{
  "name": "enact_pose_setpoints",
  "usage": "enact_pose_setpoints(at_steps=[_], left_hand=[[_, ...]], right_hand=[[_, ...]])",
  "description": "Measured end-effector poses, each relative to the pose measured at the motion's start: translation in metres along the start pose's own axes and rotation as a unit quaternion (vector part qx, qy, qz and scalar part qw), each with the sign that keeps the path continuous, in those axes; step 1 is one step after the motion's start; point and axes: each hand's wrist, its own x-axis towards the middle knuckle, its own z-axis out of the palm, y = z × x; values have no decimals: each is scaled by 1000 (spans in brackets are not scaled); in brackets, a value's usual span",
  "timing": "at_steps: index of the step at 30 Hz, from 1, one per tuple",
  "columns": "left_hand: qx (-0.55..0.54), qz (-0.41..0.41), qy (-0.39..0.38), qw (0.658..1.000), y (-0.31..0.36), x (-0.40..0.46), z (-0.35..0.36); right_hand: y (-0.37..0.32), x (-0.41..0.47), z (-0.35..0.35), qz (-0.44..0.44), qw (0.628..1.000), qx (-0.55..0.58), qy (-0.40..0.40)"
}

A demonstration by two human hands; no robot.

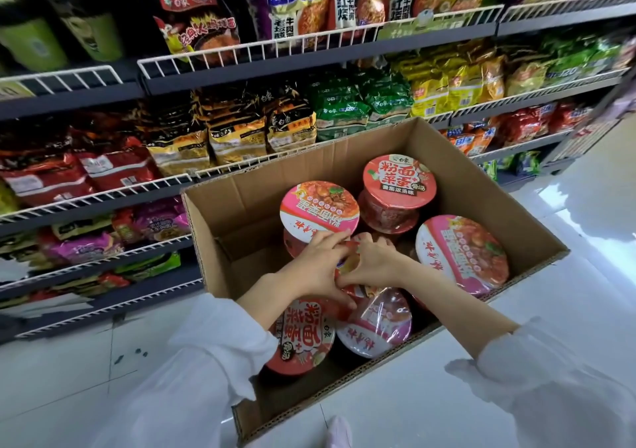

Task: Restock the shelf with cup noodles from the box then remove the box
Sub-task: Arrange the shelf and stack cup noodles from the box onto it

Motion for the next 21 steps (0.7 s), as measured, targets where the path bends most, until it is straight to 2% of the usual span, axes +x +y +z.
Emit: enact_pose_setpoints(at_steps=[3,8,12,15,18,21], left_hand=[[115,41,-12,992,-2,-8,8],[245,86,-41,965,-1,-10,10],[279,120,-42,952,-2,-15,10],[272,125,-50,953,-1,-17,7],[191,16,-66,979,-7,-28,2],[127,-137,-55,981,-19,-39,0]], right_hand=[[10,3,-7,-30,995,93,-35],[22,8,-20,27,980,186,-62],[24,26,-18,50,988,134,-58],[23,39,-15,68,997,20,-4],[23,55,-11,94,994,-54,11],[19,70,2,96,986,-134,-26]])
